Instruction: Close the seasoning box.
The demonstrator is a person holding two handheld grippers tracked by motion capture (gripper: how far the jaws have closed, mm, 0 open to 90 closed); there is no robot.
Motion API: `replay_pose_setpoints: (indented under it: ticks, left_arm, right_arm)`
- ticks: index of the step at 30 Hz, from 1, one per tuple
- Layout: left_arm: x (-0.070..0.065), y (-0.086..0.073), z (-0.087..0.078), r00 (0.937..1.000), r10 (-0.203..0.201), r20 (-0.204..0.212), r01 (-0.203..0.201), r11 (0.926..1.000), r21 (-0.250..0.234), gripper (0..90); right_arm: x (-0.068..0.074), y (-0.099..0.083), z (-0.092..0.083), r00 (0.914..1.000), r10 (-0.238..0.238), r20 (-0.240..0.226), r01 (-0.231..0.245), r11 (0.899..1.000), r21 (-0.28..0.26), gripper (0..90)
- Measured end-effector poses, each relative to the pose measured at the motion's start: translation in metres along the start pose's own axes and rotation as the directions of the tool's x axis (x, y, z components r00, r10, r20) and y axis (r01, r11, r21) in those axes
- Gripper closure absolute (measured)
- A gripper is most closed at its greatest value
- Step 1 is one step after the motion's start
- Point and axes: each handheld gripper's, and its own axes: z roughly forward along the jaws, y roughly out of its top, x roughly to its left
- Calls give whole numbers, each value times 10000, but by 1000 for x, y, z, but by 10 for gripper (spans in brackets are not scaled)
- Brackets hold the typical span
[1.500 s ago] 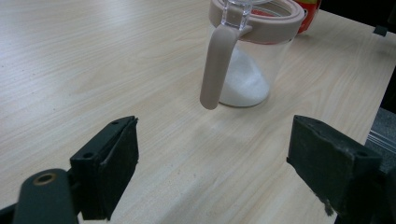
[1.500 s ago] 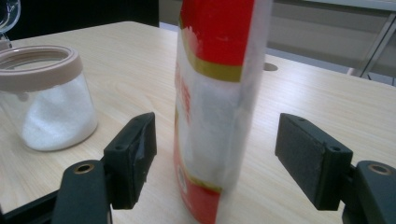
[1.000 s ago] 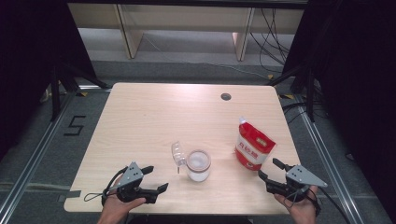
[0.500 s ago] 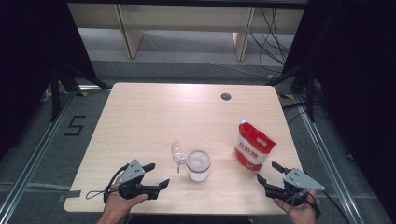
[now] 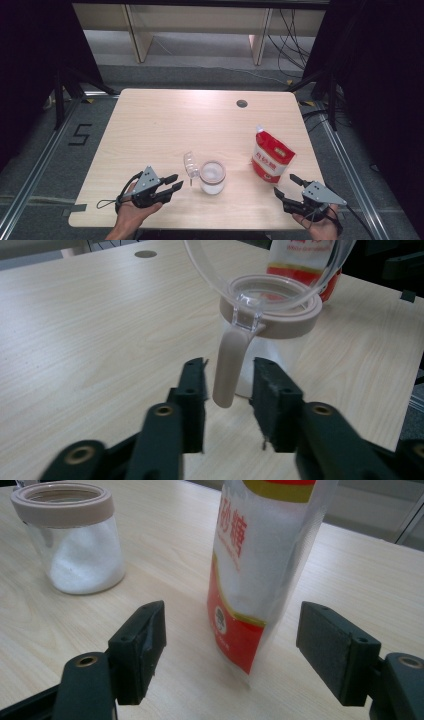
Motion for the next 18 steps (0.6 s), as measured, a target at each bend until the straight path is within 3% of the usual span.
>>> replay_pose_setpoints:
  ticks: [5, 6, 7, 8, 11, 13, 14, 15, 18]
  left_arm:
    - [0, 3, 4, 10000, -28, 39, 29, 9999, -139, 838]
    - [0, 4, 4, 10000, 15, 11, -15, 9999, -142, 863]
    - [0, 5, 4, 10000, 84, 27, -84, 9999, -144, 880]
    - [0, 7, 5, 9998, 167, 113, -165, 9997, -171, 890]
    - [-4, 10, 7, 9998, 98, 186, -93, 9997, -227, 893]
    - [-6, 13, 9, 9994, 134, 320, -122, 9992, -368, 894]
    - [-7, 15, 8, 9990, 335, 289, -327, 9991, -278, 894]
    - [-8, 15, 10, 9992, 185, 348, -173, 9993, -347, 894]
    - [-10, 18, 12, 9990, 320, 299, -311, 9990, -319, 894]
  right_arm:
    - [-2, 0, 0, 9999, -162, -22, 162, 9998, -111, 290]
    - [-3, 0, 0, 9990, -443, 4, 443, 9988, -204, 290]
    - [-3, 0, 0, 9990, -433, -72, 433, 9990, -102, 290]
    - [-1, 0, -1, 9999, -161, -27, 161, 9998, -90, 290]
    - [-1, 0, 0, 9991, -422, 52, 423, 9990, -151, 290]
    - [1, 0, -1, 9998, -190, -7, 190, 9998, 1, 290]
    - [1, 0, -1, 9999, -131, 16, 131, 9999, 11, 290]
    - [-1, 0, 1, 9992, -387, 104, 389, 9989, -248, 291]
    - [-2, 0, 1, 9991, -423, -50, 423, 9990, -132, 291]
